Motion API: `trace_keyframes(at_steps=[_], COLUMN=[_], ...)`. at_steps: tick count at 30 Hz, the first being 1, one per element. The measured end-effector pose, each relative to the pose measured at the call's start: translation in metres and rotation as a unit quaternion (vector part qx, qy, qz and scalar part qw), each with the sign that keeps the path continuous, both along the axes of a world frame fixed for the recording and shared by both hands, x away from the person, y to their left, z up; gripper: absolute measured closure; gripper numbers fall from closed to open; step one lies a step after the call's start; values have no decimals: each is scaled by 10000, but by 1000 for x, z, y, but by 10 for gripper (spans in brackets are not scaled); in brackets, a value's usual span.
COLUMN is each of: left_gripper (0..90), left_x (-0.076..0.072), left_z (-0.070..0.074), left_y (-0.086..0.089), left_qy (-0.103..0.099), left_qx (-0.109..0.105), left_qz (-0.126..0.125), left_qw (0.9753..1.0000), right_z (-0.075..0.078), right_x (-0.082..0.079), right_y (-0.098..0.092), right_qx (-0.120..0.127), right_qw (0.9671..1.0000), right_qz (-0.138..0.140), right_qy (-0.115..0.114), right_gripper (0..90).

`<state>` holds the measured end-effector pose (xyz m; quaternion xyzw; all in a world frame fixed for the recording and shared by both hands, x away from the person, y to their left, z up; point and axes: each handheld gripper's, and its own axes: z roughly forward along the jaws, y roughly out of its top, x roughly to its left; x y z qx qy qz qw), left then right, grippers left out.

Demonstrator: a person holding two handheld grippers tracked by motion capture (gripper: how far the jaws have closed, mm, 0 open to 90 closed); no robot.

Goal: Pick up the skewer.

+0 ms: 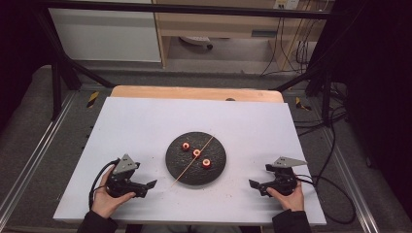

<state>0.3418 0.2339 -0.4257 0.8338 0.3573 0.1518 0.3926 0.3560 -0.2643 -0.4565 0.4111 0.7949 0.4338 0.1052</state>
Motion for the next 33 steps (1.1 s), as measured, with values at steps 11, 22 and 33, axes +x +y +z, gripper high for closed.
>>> trace_keyframes(at_steps=[11,22,33], left_gripper=[90,142,260], left_x=[9,20,29], left_z=[17,20,16], left_y=[-30,-66,-98], left_qy=[32,123,268], left_qx=[166,426,643], left_qz=[-60,-219,-317], left_qw=[9998,9988,9971], right_z=[0,0,0], right_x=[0,0,0], right_y=[1,0,0], right_qx=[-26,-44,-42], right_qw=[10000,10000,10000], right_qz=[-3,-10,-23], right_qy=[9,18,19], right_gripper=[6,6,6])
